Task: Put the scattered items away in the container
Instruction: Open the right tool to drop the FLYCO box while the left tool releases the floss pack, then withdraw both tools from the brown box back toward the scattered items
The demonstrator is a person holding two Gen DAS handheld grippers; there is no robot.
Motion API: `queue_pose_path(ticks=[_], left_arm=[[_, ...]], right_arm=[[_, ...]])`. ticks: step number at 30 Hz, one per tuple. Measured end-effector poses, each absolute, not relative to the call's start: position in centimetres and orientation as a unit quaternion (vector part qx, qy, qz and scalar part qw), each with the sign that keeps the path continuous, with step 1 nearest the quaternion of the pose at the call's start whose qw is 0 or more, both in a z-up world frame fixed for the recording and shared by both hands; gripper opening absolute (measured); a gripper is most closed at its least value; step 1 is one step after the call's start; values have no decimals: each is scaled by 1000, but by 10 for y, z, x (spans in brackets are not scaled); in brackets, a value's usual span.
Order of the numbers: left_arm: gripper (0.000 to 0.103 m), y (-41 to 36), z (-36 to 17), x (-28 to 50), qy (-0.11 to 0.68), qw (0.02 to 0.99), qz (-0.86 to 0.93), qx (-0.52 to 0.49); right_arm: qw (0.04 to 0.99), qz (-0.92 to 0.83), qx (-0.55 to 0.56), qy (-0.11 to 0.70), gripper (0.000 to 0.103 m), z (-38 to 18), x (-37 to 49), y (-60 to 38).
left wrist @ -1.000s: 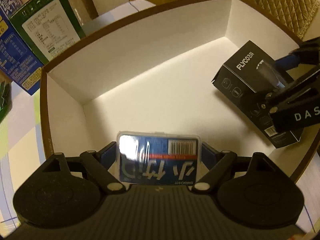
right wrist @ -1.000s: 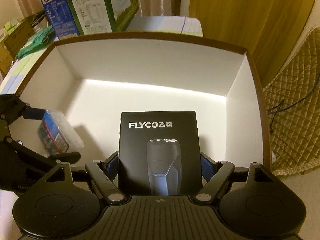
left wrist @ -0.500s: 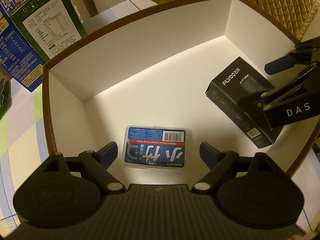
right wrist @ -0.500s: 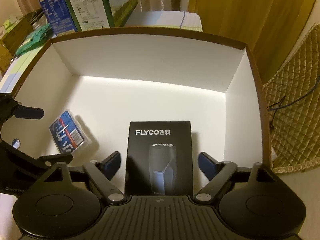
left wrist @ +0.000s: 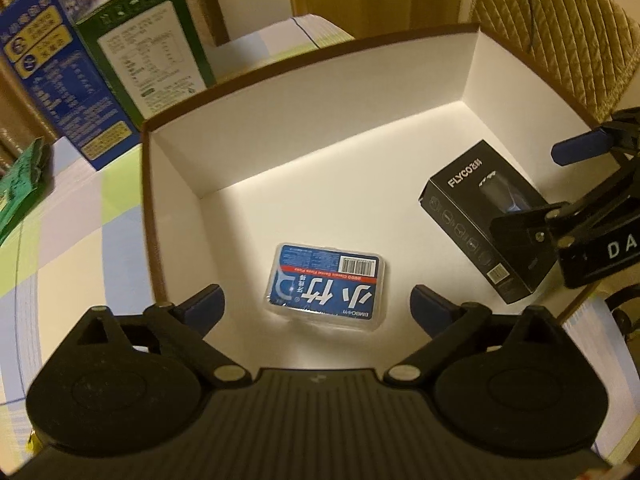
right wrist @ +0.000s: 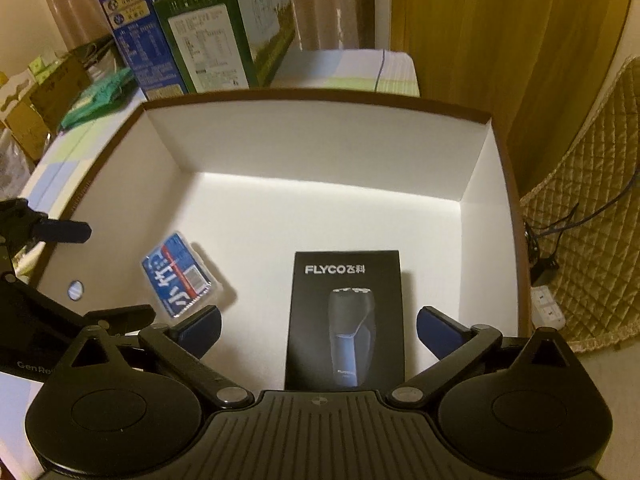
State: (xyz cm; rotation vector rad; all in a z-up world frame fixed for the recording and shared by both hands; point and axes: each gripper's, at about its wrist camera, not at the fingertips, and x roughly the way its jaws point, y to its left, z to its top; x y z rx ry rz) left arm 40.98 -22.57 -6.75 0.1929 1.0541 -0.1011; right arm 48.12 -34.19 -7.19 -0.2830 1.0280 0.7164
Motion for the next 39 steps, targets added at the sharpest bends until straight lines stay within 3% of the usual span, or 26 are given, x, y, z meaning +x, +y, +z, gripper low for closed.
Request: queue_pose_path(ticks=[17, 39], left_arm=[[100, -205, -26, 364, 461, 885, -40, 57], [100, -130, 11, 256, 421, 903, -58, 58]], right_arm=[[826, 328, -121, 443, 101, -38, 442, -346], [853, 290, -87, 426, 101, -14, 316, -319]])
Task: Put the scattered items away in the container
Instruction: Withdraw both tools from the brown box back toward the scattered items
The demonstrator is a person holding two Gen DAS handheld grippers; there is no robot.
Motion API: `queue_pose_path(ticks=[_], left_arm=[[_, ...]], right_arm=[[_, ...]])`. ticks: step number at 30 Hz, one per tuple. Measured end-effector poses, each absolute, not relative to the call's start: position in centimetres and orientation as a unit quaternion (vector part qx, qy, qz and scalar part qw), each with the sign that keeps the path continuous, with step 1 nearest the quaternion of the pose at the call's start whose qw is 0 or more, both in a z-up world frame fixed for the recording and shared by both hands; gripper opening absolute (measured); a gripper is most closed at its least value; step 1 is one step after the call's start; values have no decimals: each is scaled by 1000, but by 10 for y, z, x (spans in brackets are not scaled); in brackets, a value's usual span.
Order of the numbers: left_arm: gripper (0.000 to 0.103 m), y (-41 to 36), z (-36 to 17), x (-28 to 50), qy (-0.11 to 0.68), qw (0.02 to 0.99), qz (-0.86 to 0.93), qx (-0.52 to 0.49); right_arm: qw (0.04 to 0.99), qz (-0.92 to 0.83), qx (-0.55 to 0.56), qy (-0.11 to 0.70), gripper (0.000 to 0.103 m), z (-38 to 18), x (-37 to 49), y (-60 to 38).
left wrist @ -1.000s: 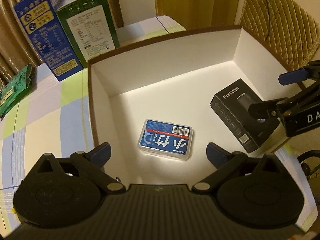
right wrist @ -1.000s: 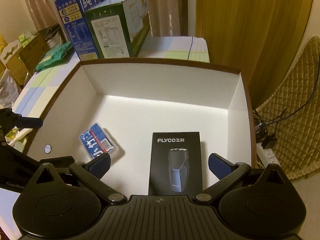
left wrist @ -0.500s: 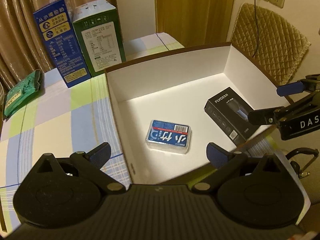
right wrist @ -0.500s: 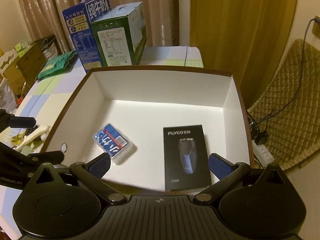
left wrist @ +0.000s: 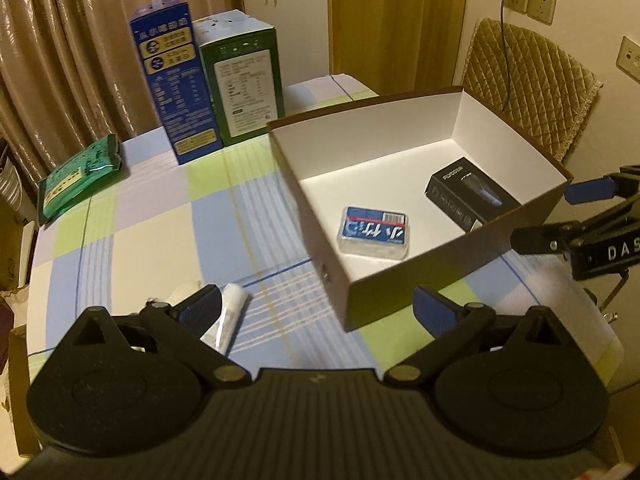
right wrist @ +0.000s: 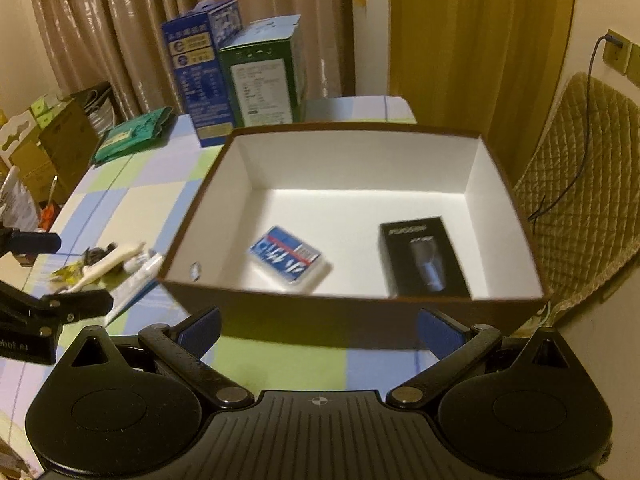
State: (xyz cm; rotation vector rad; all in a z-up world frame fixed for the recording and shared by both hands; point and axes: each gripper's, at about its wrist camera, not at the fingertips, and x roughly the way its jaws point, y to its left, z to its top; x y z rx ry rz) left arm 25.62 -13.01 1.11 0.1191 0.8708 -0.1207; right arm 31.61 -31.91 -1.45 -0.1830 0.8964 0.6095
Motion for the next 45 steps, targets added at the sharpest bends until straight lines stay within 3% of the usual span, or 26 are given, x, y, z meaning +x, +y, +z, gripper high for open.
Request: queue_pose_path(ticks=[21, 45], left_arm=[[100, -64, 1, 189, 445, 894, -45, 42], [97, 50, -27, 154, 461, 885, 69, -10]], right_arm=[[828, 311, -64, 462, 101, -42, 242, -277], [791, 375, -87, 476, 101, -90, 220, -174]])
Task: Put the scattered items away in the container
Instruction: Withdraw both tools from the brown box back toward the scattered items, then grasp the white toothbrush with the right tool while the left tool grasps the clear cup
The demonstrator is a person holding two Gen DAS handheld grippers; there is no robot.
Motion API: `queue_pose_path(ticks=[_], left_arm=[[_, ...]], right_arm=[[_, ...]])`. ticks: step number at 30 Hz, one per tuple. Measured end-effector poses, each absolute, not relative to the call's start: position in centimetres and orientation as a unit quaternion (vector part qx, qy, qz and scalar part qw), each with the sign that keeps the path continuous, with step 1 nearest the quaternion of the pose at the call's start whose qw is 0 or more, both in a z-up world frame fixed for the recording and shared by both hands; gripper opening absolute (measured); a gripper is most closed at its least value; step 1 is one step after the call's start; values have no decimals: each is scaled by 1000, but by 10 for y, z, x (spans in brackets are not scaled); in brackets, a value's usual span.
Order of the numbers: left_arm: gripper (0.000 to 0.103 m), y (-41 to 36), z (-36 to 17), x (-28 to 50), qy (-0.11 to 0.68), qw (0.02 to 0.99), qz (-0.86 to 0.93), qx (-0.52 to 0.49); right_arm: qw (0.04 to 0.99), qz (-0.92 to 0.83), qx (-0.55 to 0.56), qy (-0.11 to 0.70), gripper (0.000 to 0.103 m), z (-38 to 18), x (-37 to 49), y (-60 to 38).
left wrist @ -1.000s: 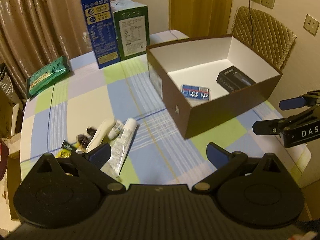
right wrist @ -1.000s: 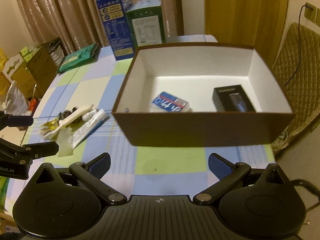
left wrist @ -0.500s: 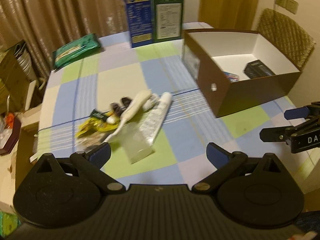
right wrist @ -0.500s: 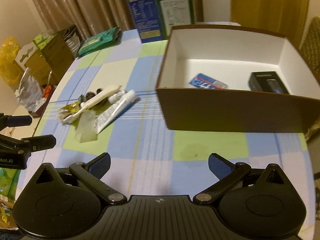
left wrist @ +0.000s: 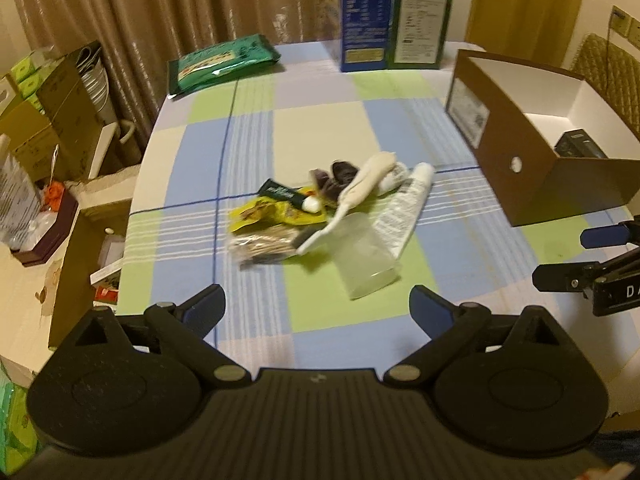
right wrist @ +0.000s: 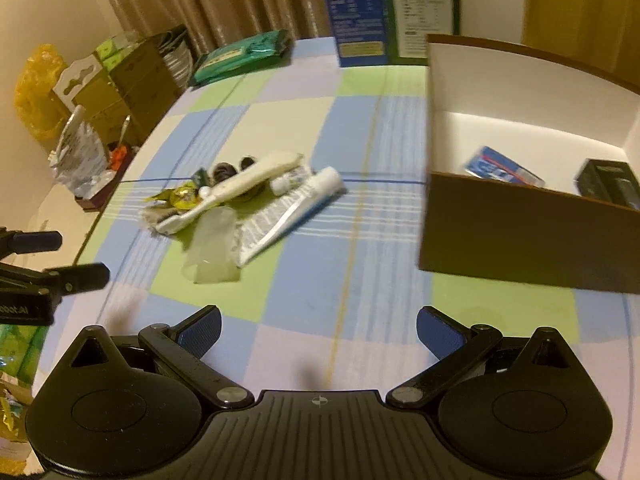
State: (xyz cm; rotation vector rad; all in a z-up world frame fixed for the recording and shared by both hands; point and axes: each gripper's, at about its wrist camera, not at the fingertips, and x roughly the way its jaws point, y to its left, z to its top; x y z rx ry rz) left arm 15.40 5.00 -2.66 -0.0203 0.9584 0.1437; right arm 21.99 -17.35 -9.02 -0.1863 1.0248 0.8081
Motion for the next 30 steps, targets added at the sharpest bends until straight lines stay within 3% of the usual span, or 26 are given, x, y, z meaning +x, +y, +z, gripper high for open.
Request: queue_pose_path(ticks=[14, 21, 30], left_arm=[[96, 110, -44, 187, 461, 882, 90, -10], [95, 128, -55, 202, 469, 879, 86, -16], [95, 140, -68, 222, 479, 875, 72, -19]], right_arm=[[796, 378, -106, 460, 101, -105, 239, -101], [801, 354, -91, 475, 77, -123, 255, -81], [806, 342, -42, 481, 59, -125, 270, -71]])
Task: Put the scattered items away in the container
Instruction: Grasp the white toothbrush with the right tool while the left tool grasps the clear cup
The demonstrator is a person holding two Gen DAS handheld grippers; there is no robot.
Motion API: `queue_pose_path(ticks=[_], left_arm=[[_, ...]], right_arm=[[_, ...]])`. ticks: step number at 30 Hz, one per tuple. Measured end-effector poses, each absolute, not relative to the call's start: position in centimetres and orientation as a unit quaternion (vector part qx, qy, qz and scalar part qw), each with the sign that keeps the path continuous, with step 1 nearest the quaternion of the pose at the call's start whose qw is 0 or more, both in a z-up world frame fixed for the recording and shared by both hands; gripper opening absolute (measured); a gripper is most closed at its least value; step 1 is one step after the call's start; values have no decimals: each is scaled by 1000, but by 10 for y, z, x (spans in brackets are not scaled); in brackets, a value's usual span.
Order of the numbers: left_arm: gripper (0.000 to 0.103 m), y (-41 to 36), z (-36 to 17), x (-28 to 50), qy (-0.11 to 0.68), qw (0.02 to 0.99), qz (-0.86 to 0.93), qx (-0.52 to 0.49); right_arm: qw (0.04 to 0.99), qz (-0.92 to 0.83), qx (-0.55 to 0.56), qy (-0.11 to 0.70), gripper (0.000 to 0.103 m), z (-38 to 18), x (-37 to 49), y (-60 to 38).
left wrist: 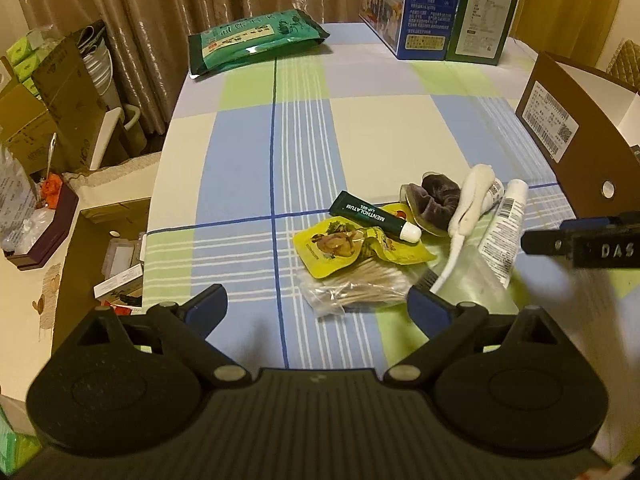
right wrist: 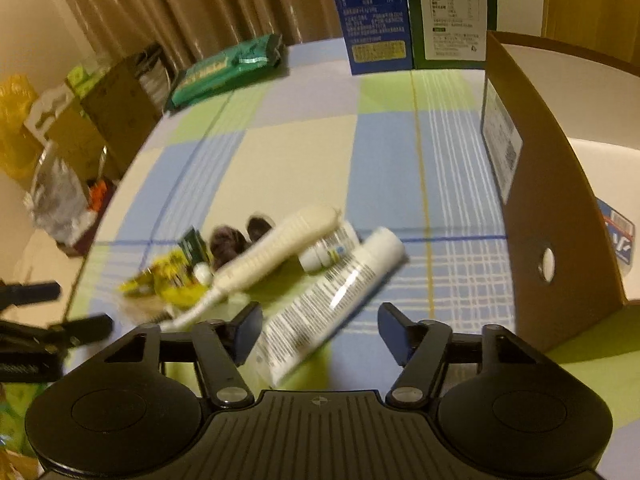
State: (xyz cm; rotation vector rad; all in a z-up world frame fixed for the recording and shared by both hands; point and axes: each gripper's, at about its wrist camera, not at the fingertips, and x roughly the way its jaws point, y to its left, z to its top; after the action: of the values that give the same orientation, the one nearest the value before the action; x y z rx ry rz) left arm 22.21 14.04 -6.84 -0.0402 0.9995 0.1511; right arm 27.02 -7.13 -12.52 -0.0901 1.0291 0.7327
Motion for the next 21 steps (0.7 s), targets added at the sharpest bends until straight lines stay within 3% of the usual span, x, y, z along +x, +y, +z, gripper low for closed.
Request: queue_pose_path(ticks=[11, 16, 21], left_arm=[[95, 154, -77, 246, 481, 874, 63, -19], [95, 162, -81, 248, 486, 871, 67, -25], [95, 169, -84, 242, 490, 868, 75, -33]], right_arm=[[789, 344, 55, 507, 37, -131, 291, -41], [772, 307, 115, 545, 35, -149, 306, -32], [746, 292, 172, 573, 21, -164, 318, -37]])
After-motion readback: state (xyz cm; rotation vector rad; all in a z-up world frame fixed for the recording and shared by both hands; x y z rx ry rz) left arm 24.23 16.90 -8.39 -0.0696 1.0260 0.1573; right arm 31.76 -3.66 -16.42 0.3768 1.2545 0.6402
